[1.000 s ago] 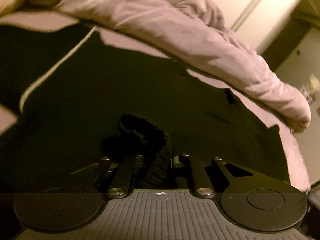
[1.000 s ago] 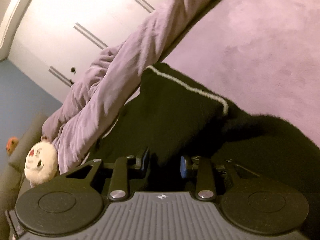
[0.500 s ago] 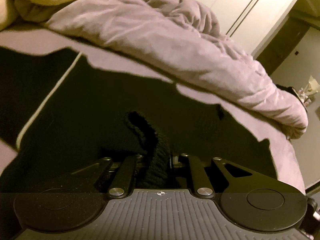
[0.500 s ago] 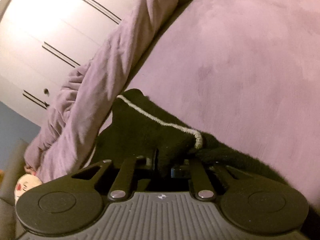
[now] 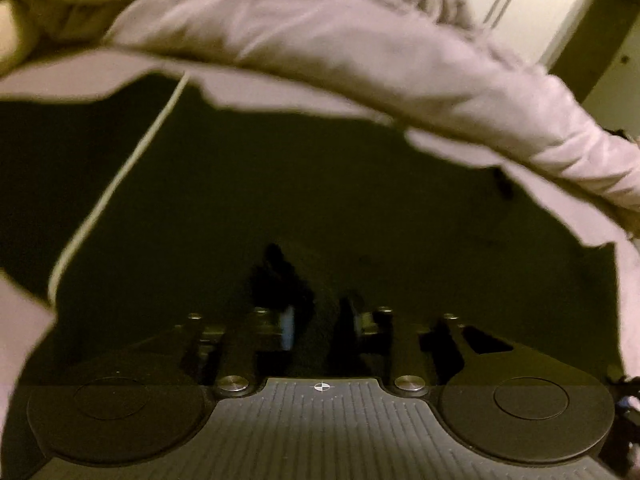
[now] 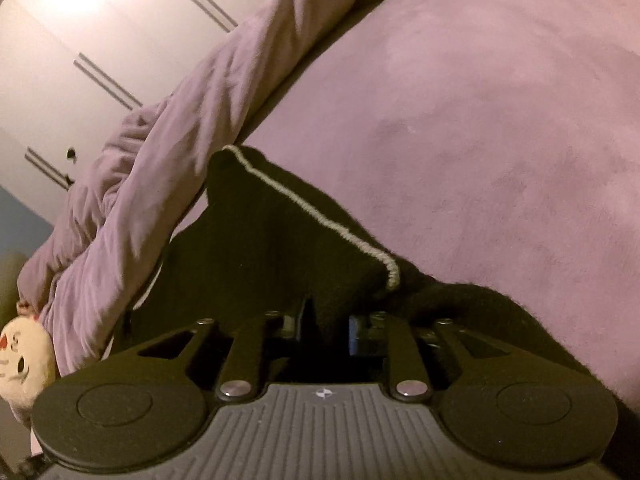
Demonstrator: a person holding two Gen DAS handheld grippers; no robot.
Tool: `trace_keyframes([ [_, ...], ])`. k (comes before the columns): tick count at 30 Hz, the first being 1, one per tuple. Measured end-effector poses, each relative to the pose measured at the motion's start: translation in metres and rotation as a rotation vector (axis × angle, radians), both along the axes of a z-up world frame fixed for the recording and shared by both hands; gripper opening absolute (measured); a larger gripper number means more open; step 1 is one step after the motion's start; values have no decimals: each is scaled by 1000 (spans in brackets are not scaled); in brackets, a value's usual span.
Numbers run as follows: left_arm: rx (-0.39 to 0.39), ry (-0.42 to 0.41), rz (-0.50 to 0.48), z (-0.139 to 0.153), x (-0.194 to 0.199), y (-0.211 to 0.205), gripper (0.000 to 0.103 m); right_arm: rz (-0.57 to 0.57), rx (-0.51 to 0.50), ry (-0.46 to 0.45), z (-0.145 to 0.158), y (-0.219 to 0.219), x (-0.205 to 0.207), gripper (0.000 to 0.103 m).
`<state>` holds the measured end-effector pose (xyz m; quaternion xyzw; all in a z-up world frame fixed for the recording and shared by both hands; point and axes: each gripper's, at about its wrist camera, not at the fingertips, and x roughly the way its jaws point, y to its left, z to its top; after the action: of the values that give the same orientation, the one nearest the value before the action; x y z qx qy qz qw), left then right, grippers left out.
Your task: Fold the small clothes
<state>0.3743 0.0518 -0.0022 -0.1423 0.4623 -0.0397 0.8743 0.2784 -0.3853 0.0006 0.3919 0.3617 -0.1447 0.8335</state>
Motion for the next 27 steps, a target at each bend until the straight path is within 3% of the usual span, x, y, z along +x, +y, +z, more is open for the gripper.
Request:
trace_keyframes([
  [4,-59,14,19,-5,3,4,33,38,-6,34,2,4,2,23],
  [5,-70,20,14,-5,5,3,30,52,-19,42,4,9,5,23],
  [6,-70,23,12,-5,8,2,18,66,-31,48,5,12,6,22],
  [8,-77,30,6,-3,14,2,15,80,-46,53,7,18,5,19],
  [13,-80,-89,-27,32,15,-1,14,67,-41,54,9,23,-2,18],
  [14,-57,-108,-31,37,14,-2,16,67,-45,58,9,25,-3,18],
  [18,118,-96,33,36,17,6,48,86,-91,72,10,35,-6,19],
  [19,105,-76,55,33,15,19,53,92,-101,74,12,38,-9,19],
  [21,36,-52,112,28,5,47,75,100,-127,79,18,45,-15,19],
  [23,-12,-42,182,24,-9,85,73,117,-157,84,22,56,-23,19],
  [24,-58,-47,189,22,-16,104,63,122,-165,85,23,60,-27,19],
  [25,-113,-52,201,20,-23,124,59,125,-164,86,25,66,-31,19],
  [27,-76,-57,316,24,-36,160,75,138,-159,100,29,82,-38,19],
])
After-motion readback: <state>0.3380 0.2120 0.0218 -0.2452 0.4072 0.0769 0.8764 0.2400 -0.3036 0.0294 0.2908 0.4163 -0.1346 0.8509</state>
